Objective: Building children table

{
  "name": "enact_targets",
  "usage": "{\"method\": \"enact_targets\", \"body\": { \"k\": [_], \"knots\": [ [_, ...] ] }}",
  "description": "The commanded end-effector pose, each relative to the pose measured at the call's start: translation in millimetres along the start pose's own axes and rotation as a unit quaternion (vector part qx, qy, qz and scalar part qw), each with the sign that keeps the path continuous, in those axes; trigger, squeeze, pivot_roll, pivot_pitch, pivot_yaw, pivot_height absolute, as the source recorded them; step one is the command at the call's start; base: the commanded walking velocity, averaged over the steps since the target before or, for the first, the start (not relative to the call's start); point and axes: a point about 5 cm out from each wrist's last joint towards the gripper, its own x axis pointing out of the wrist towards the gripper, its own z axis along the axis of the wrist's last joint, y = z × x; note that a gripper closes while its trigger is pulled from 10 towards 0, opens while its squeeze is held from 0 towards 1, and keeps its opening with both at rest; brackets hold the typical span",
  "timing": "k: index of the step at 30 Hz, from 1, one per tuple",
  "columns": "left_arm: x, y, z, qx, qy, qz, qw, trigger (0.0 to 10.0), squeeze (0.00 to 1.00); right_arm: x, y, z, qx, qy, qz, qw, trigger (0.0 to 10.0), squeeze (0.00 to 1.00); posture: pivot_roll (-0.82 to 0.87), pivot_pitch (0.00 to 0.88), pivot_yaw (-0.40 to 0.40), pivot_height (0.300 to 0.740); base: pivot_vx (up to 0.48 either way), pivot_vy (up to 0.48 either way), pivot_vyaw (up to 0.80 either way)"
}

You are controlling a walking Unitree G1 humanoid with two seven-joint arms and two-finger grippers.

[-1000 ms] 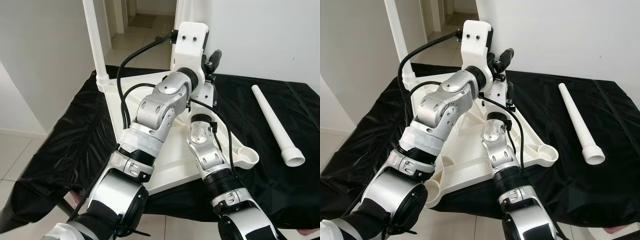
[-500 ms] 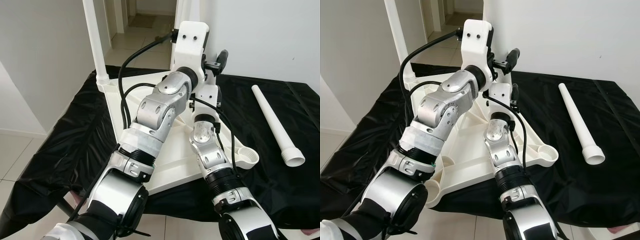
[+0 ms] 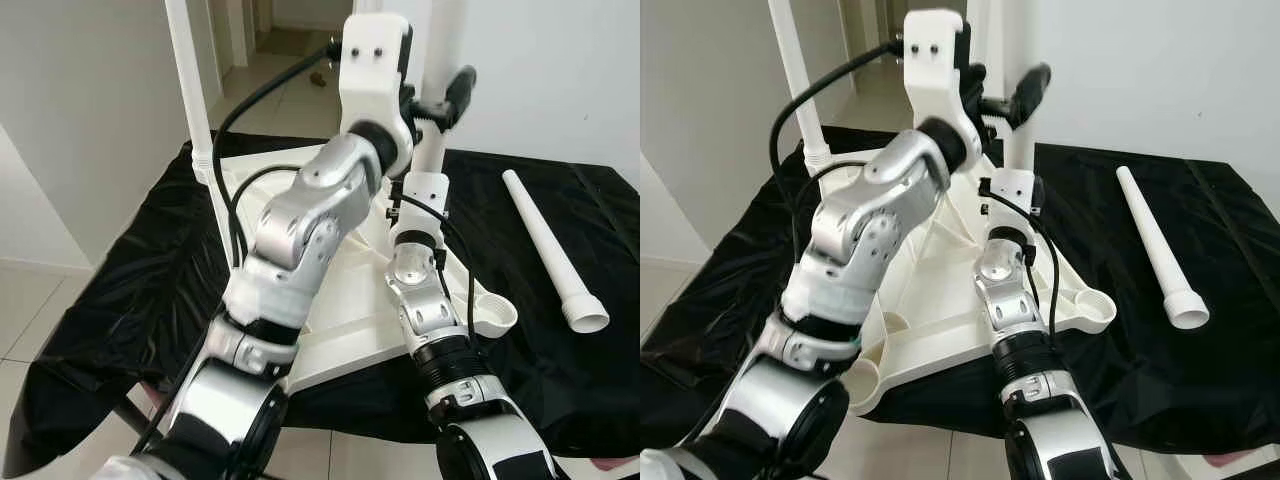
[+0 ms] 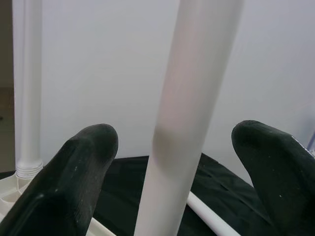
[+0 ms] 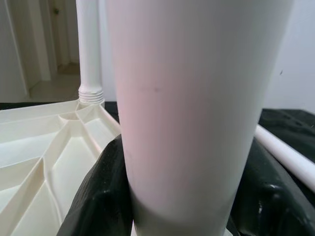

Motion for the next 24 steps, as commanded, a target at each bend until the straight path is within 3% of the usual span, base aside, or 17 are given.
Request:
{"method": "enact_targets", "body": {
  "k": [1,3,4,7,8,11,13,16,20,22,24],
  "knots": [
    [-5.4,-22.9,-8.9,-0.022,0.007,-0.119,0.993,10.0,0.0,-0.5,2.8,-3.0,0.018,0.018,0.017,1.0,10.0,0.0,0.02,0.017,-0.007,0.74,0.0,0.0,0.0],
    [-7.7,-19.6,-11.9,-0.021,0.011,-0.111,0.994,10.0,0.0,-0.2,1.6,-3.1,0.024,0.019,0.018,0.999,10.0,0.0,0.02,0.017,-0.007,0.74,0.0,0.0,0.0],
    [-14.9,-7.5,-18.8,-0.017,0.02,-0.087,0.996,10.0,0.0,-0.6,-2.7,-1.5,0.035,0.013,0.021,0.999,10.0,0.0,0.02,0.013,-0.006,0.74,0.0,0.0,0.0],
    [-21.9,5.4,-24.7,-0.014,0.031,-0.061,0.998,10.0,0.0,-1.0,-8.2,0.4,0.042,0.001,0.025,0.999,10.0,0.0,0.02,0.011,-0.006,0.74,0.0,0.0,0.0],
    [-28.0,14.9,-28.4,-0.008,0.041,-0.04,0.998,10.0,0.0,-0.7,-17.0,0.4,0.047,-0.003,0.018,0.999,10.0,0.0,0.02,0.011,-0.007,0.74,0.0,0.0,0.0],
    [-32.3,22.4,-31.6,0.001,0.05,-0.022,0.999,10.0,0.0,-0.6,-25.4,-0.5,0.043,-0.007,0.008,0.999,10.0,0.0,0.03,0.01,-0.007,0.74,0.0,0.0,0.0],
    [-38.5,34.5,-38.5,0.016,0.063,0.004,0.998,10.0,0.0,-0.7,-40.9,-0.2,0.047,-0.014,-0.014,0.999,10.0,0.0,0.03,0.009,-0.009,0.74,0.0,0.0,0.0],
    [-40.4,38.3,-40.6,0.018,0.067,0.012,0.998,10.0,0.0,-0.7,-46.2,0.3,0.05,-0.016,-0.023,0.998,10.0,0.0,0.03,0.009,-0.009,0.74,0.0,0.0,0.0],
    [-46.5,44.4,-57.2,0.058,0.095,0.027,0.993,10.0,0.0,-2.0,-68.4,2.7,0.026,-0.03,-0.057,0.998,10.0,0.0,0.02,0.007,-0.012,0.74,0.0,0.0,0.0],
    [-47.1,44.3,-59.7,0.065,0.099,0.027,0.993,10.0,0.0,-2.4,-70.5,2.8,0.024,-0.03,-0.059,0.997,10.0,0.0,0.02,0.007,-0.012,0.74,0.0,0.0,0.0],
    [-48.3,44.6,-75.5,0.085,0.131,0.027,0.987,10.0,0.0,-4.4,-76.9,0.7,0.016,-0.029,-0.063,0.997,10.0,0.0,0.02,0.003,-0.011,0.74,0.0,0.0,0.0]
  ]
}}
